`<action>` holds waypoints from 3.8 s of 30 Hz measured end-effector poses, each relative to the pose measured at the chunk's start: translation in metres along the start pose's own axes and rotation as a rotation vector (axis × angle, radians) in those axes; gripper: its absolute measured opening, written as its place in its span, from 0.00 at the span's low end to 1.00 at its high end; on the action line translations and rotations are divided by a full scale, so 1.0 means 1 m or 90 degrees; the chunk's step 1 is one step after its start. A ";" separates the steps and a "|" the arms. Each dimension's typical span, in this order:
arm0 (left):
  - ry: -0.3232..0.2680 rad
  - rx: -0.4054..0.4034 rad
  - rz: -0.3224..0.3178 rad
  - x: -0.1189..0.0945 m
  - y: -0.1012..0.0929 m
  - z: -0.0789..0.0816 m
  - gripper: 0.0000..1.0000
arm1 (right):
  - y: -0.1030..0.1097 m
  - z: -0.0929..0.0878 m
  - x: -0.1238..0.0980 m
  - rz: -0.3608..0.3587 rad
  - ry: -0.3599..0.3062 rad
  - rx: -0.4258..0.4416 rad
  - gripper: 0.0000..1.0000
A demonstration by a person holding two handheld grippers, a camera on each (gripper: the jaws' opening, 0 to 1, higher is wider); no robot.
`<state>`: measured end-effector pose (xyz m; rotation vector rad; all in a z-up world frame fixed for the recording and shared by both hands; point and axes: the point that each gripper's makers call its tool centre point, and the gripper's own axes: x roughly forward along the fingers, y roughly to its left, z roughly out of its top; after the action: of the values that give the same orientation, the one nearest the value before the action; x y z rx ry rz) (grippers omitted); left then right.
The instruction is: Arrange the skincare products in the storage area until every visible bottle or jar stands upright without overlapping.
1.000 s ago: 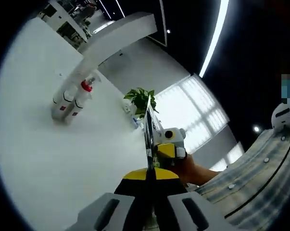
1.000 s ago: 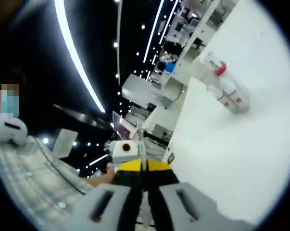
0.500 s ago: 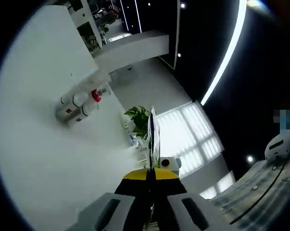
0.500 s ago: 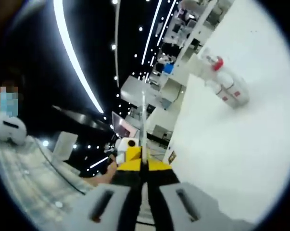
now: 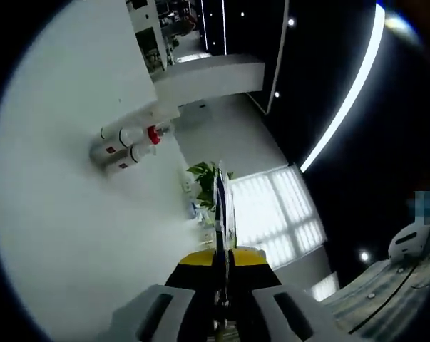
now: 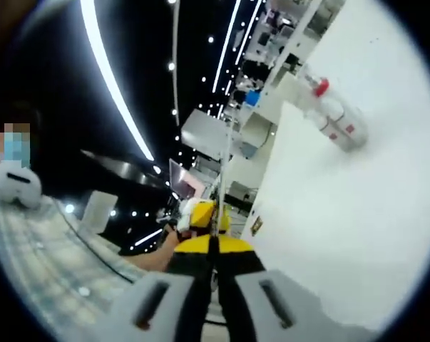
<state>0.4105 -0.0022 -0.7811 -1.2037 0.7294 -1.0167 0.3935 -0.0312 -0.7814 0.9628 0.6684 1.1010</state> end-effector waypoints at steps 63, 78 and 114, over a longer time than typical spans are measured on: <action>0.009 0.047 0.111 -0.035 0.039 0.043 0.01 | -0.029 0.019 -0.029 -0.266 -0.001 -0.281 0.45; -0.016 0.009 0.235 -0.032 0.111 0.107 0.01 | -0.053 0.030 -0.065 -0.414 0.026 -0.339 0.69; 0.023 -0.026 0.342 0.013 0.188 0.173 0.01 | -0.096 0.036 -0.072 -0.473 0.048 -0.258 0.77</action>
<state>0.6140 0.0628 -0.9224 -0.9494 1.0361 -0.5783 0.4410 -0.1236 -0.8520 0.2710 0.7415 0.5691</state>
